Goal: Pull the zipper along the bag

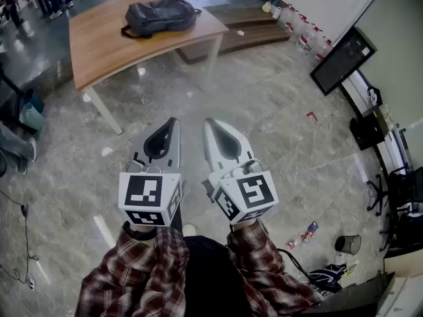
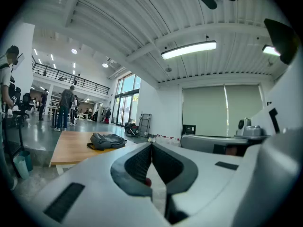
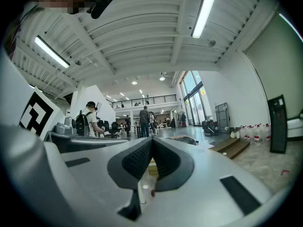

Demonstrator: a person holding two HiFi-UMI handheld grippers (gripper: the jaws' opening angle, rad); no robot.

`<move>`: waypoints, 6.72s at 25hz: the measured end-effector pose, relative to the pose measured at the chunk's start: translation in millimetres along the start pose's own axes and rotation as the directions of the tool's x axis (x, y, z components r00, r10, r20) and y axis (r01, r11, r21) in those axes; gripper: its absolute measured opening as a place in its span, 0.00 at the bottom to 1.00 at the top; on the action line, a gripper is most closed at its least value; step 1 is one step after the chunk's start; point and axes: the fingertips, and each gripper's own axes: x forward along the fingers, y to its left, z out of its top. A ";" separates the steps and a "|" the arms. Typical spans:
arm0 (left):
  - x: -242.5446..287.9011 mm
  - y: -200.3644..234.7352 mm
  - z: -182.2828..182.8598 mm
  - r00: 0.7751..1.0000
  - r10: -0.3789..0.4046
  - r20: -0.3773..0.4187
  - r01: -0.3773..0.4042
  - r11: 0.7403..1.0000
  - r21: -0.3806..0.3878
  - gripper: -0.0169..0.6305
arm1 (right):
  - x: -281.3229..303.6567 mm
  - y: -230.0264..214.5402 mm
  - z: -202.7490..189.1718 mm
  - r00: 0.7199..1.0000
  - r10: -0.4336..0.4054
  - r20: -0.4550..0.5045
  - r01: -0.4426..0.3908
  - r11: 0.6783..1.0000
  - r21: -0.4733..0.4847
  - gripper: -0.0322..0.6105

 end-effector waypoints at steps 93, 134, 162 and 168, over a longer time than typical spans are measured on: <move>757.0 508.9 -226.5 0.617 0.030 -0.786 -0.071 0.997 -0.018 0.05 | 764.9 -314.2 -344.2 0.282 0.521 -0.805 -0.235 0.851 0.469 0.16; 758.6 505.2 -229.8 0.695 -0.006 -0.719 -0.042 0.998 -0.049 0.05 | 770.6 -537.2 -305.9 0.206 0.261 -0.943 -0.380 0.909 0.169 0.07; 666.9 506.8 -245.7 0.531 0.105 -0.841 -0.506 0.835 -0.216 0.05 | 728.6 -268.1 -343.1 0.172 0.611 -0.773 -0.442 0.749 0.494 0.07; 665.2 508.3 -251.6 0.539 0.087 -0.838 -0.449 0.872 -0.198 0.04 | 725.0 -281.1 -343.5 0.157 0.520 -0.840 -0.526 0.764 0.374 0.07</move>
